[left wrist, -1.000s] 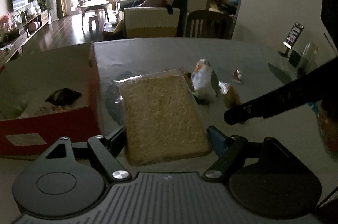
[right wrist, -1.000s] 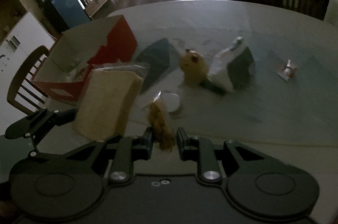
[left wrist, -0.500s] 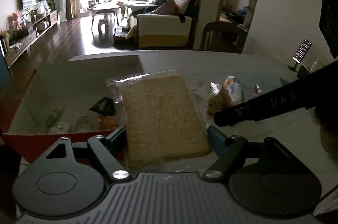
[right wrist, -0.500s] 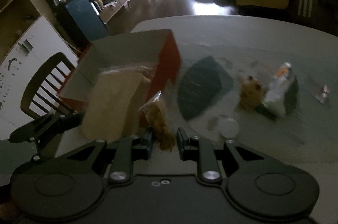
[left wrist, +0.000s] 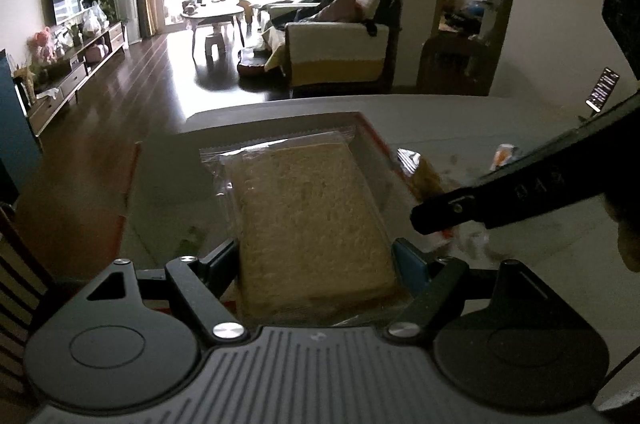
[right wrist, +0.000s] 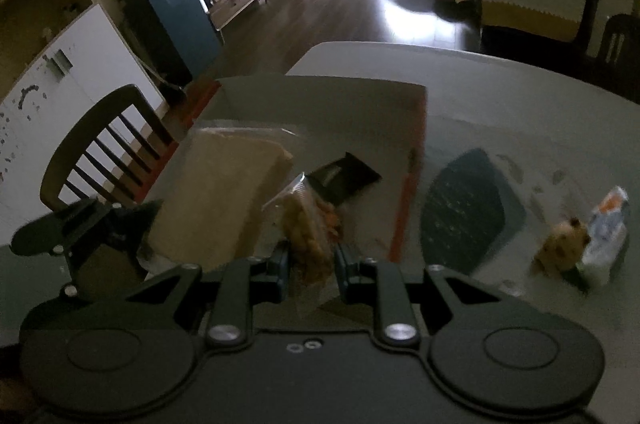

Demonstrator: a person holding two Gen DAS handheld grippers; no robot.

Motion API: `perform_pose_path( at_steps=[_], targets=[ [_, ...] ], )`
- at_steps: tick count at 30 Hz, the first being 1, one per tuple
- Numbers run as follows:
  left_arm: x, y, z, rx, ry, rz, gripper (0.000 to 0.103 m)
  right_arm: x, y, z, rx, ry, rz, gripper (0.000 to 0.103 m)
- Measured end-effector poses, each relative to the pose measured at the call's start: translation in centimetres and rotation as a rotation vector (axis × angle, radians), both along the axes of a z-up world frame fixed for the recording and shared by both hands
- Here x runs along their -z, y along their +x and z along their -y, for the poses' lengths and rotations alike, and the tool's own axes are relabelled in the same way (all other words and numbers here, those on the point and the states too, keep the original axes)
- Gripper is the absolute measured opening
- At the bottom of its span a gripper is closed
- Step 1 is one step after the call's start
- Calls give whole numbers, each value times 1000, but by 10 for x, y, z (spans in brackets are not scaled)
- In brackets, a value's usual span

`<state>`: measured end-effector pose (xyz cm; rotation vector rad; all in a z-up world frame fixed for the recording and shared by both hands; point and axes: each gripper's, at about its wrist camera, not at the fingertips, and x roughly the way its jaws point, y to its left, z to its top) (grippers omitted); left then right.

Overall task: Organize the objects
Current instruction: 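Carry bread in left tool and snack packet in right tool over box, then lower bread into box with left tool while right tool releases snack packet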

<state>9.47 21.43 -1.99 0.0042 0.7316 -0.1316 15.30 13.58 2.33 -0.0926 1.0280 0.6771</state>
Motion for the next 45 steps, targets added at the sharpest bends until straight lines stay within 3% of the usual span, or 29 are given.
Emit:
perform_pose_path(
  at_steps=[11,20,33,41,45],
  targets=[
    [5,61,-61,18,61,-96,82,19,18,-50,-1,-88,0,22],
    [29,89,-49,107,160,-138,82,54,32,-72,12,-186,-12,22],
    [69,116,-66,96,148,-252,82,84,33,-79,-6,-240,-75,23],
    [70,121,-63,112,166,-272,82,88,31,-78,6,-232,-110,24],
    [67,122,-67,105,138,-275,82,85,31,-73,11,-219,-122,27]
  ],
)
